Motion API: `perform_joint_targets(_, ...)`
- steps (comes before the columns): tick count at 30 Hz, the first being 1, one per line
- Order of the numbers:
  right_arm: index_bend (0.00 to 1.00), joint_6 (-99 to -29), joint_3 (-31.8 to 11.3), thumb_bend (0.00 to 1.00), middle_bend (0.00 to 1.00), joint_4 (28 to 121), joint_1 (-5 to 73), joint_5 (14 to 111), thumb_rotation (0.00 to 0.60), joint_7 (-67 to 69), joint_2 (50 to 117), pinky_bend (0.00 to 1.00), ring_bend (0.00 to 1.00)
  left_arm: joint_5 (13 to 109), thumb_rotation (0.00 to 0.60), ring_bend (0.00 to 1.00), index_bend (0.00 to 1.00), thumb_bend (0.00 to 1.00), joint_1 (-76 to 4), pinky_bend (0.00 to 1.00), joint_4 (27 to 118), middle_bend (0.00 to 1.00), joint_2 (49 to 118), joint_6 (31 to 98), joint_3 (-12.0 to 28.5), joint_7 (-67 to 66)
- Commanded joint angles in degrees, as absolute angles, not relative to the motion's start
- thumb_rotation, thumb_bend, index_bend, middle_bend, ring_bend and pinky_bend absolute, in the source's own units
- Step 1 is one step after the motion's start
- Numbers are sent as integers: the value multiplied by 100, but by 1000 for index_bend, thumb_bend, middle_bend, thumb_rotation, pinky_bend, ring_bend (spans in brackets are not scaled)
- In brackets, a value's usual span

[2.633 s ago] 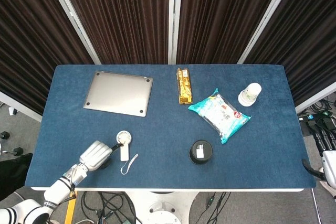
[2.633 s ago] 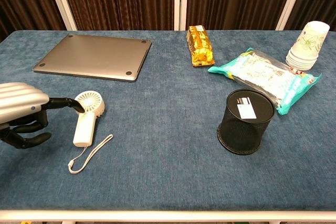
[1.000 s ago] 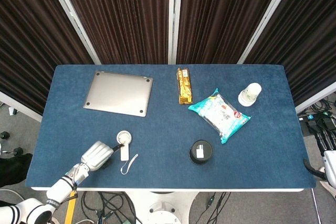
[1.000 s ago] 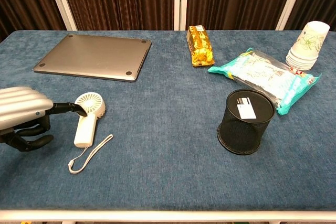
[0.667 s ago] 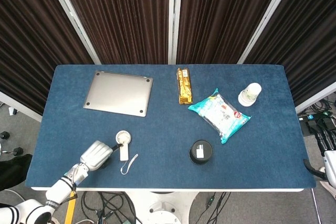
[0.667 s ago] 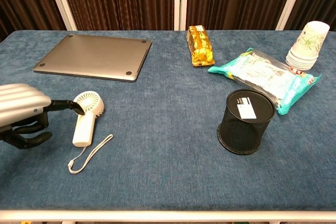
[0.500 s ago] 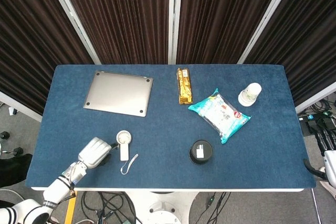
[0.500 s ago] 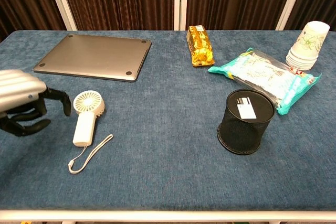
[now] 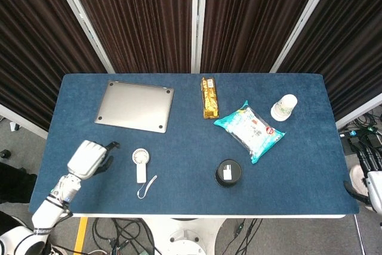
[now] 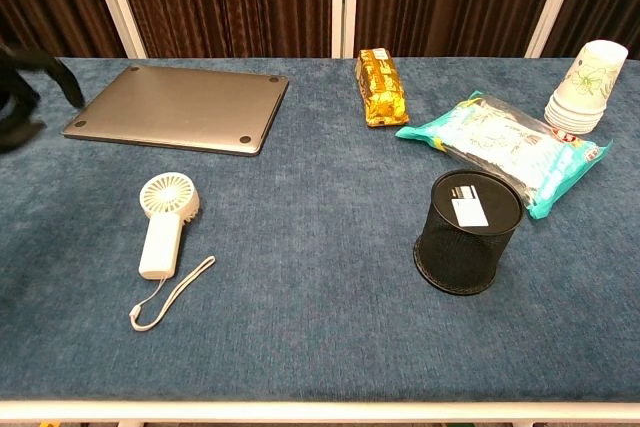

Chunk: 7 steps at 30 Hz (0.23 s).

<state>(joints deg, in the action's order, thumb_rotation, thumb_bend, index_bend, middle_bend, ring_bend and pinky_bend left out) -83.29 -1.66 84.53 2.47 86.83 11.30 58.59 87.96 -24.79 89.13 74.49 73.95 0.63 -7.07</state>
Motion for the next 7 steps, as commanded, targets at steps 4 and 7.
perform_joint_targets(4,0,-8321,-177,203,0,8498,272,8698,600,1054,5908,0,0,8481,600,104,198,293,-1844,298,8610,180,7049,8230,318,-413)
perform_joint_targets(7,0,-8314,-158,203,0,8522,284,8737,600,972,5935,0,0,8295,600,69,193,233,-1630,233,8593,135,6936,8348,313,-355)
